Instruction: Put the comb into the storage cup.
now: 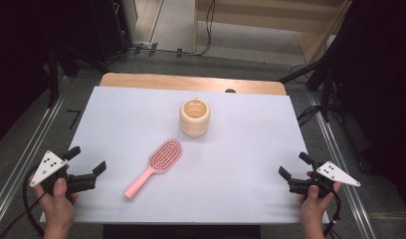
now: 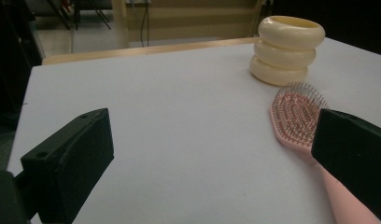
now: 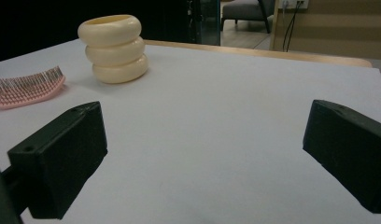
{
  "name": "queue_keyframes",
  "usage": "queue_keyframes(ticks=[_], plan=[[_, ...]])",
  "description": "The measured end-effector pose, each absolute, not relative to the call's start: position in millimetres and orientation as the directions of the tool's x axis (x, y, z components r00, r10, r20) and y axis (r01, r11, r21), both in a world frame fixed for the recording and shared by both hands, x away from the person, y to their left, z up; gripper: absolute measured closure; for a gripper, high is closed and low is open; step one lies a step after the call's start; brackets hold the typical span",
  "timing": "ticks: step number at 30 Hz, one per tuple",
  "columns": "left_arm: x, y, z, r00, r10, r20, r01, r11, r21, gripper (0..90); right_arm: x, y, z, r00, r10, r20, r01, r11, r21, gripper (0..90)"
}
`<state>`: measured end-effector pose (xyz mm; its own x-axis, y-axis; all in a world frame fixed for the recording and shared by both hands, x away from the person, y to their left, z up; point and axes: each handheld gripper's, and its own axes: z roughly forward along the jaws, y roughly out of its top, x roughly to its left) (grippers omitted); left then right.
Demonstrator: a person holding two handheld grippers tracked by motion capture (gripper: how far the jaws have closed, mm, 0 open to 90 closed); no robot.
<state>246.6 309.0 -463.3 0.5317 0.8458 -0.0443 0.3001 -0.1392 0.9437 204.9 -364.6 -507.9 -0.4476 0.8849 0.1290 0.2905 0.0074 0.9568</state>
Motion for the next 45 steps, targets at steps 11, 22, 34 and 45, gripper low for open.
queue_keyframes(ticks=[11, 22, 34, 45], plan=[[265.8, 270.2, -435.4, 0.596, 0.803, 0.008, 0.382, -0.292, 0.876, 0.0, 204.6, -366.0, -508.9, -0.446, 0.884, 0.143, 0.289, -0.010, 0.957, 0.0], [280.8, 254.6, -425.3, 0.609, 0.793, 0.004, 0.465, -0.361, 0.809, 0.0, 205.6, -366.1, -509.3, -0.453, 0.880, 0.144, 0.292, -0.007, 0.956, 0.0], [290.0, 225.2, -420.6, 0.656, 0.754, 0.030, 0.494, -0.459, 0.739, 0.0, 207.3, -366.6, -510.1, -0.459, 0.874, 0.159, 0.302, -0.014, 0.953, 0.0], [300.0, 205.7, -423.9, 0.685, 0.728, 0.033, 0.517, -0.518, 0.682, 0.0, 207.9, -366.1, -510.3, -0.458, 0.876, 0.150, 0.298, -0.008, 0.954, 0.0]])
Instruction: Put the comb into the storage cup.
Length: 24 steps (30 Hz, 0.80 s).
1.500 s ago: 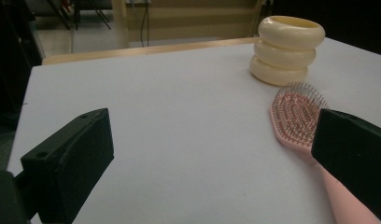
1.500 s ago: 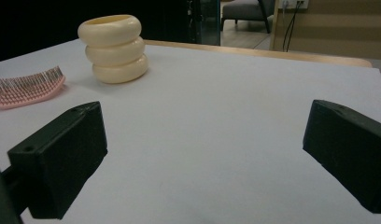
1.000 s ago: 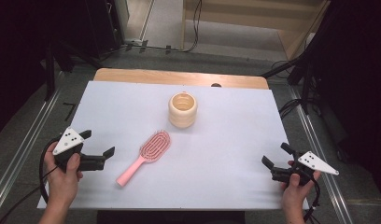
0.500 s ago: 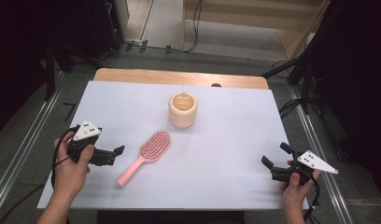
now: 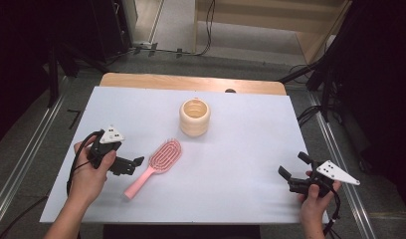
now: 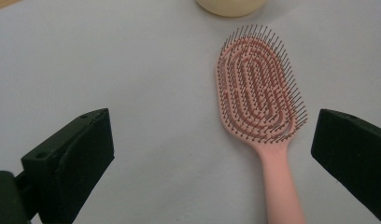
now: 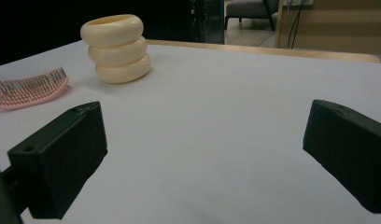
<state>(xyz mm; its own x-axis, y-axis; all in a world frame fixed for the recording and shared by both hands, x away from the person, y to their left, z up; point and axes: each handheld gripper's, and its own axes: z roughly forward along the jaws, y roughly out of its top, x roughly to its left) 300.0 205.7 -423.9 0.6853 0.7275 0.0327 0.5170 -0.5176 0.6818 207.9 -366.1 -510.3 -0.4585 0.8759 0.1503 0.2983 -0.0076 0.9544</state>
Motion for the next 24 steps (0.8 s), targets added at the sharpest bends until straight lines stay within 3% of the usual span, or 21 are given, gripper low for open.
queue_keyframes(ticks=[24], plan=[[312.0, 162.7, -441.1, 0.734, 0.676, 0.072, 0.551, -0.654, 0.519, 0.3, 208.1, -364.6, -511.3, -0.459, 0.876, 0.148, 0.313, 0.003, 0.950, 0.0]])
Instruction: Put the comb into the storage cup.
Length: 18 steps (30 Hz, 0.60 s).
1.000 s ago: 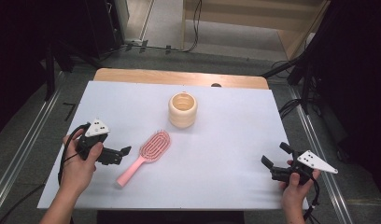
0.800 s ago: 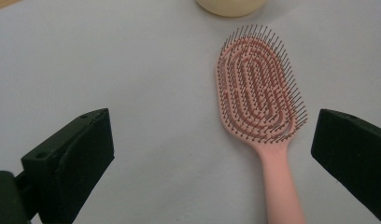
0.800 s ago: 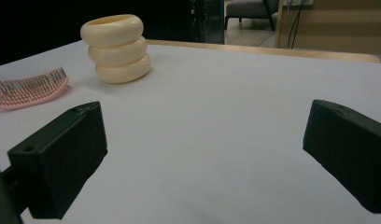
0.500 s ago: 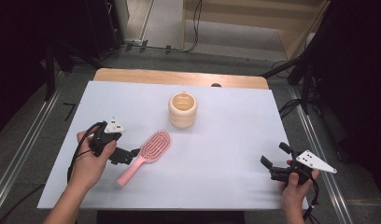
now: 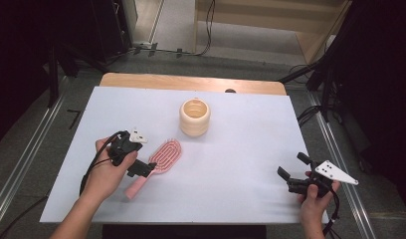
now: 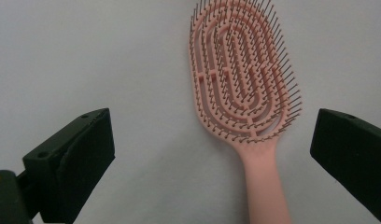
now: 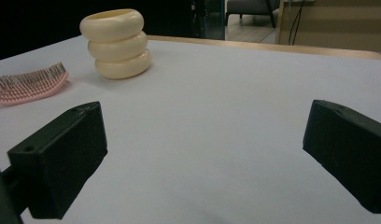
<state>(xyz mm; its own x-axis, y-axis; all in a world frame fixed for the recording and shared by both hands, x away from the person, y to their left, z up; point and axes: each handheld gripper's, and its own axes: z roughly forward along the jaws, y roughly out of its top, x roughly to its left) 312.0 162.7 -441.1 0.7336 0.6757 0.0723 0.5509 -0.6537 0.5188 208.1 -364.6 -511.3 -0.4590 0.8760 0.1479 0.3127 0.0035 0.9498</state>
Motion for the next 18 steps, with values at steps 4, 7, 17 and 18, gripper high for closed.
queue_keyframes(ticks=[4, 7, 17, 18], plan=[[311.6, 157.7, -444.3, 0.739, 0.668, 0.083, 0.542, -0.663, 0.516, 0.3, 208.1, -363.9, -511.4, -0.457, 0.877, 0.148, 0.318, 0.006, 0.948, 0.0], [311.1, 155.3, -445.4, 0.743, 0.666, 0.075, 0.546, -0.666, 0.508, 0.4, 208.8, -363.2, -511.6, -0.456, 0.879, 0.142, 0.317, 0.011, 0.948, 0.0], [304.5, 147.1, -457.1, 0.710, 0.700, 0.080, 0.600, -0.660, 0.452, 21.2, 209.8, -363.2, -512.1, -0.455, 0.878, 0.144, 0.324, 0.012, 0.946, 0.0], [304.5, 147.1, -457.1, 0.710, 0.700, 0.080, 0.600, -0.660, 0.452, 22.7, 209.8, -363.2, -512.1, -0.455, 0.878, 0.144, 0.324, 0.012, 0.946, 0.0]])
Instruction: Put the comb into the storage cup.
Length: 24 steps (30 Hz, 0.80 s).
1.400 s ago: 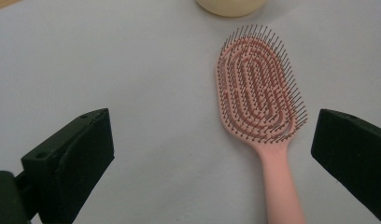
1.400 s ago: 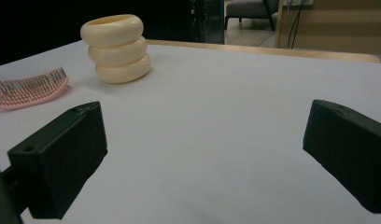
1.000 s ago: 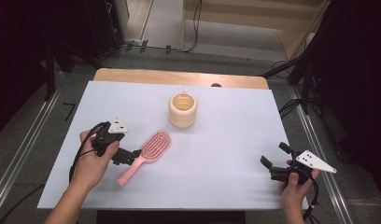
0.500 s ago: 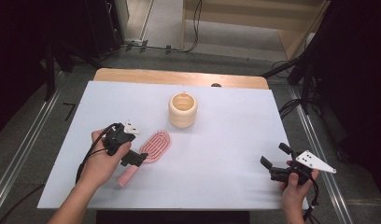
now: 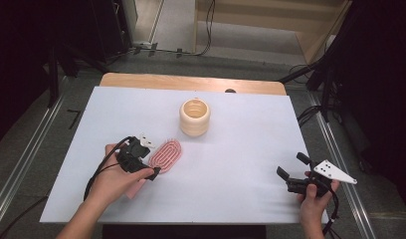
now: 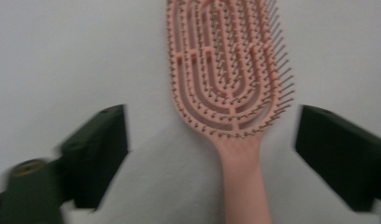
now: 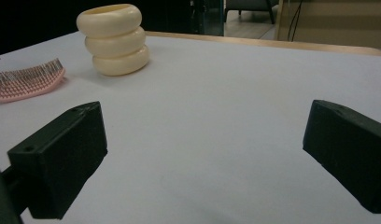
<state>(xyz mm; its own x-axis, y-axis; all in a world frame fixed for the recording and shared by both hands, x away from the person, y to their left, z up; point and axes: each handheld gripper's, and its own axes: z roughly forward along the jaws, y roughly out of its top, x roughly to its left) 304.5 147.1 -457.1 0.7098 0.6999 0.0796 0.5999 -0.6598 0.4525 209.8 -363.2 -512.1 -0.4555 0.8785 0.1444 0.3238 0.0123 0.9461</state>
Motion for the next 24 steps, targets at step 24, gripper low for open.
queue_keyframes(ticks=[24], plan=[[306.7, 138.7, -470.8, 0.660, 0.751, -0.004, 0.724, -0.636, 0.267, 59.7, 211.5, -362.6, -512.7, -0.445, 0.883, 0.147, 0.336, 0.012, 0.942, 0.0]])
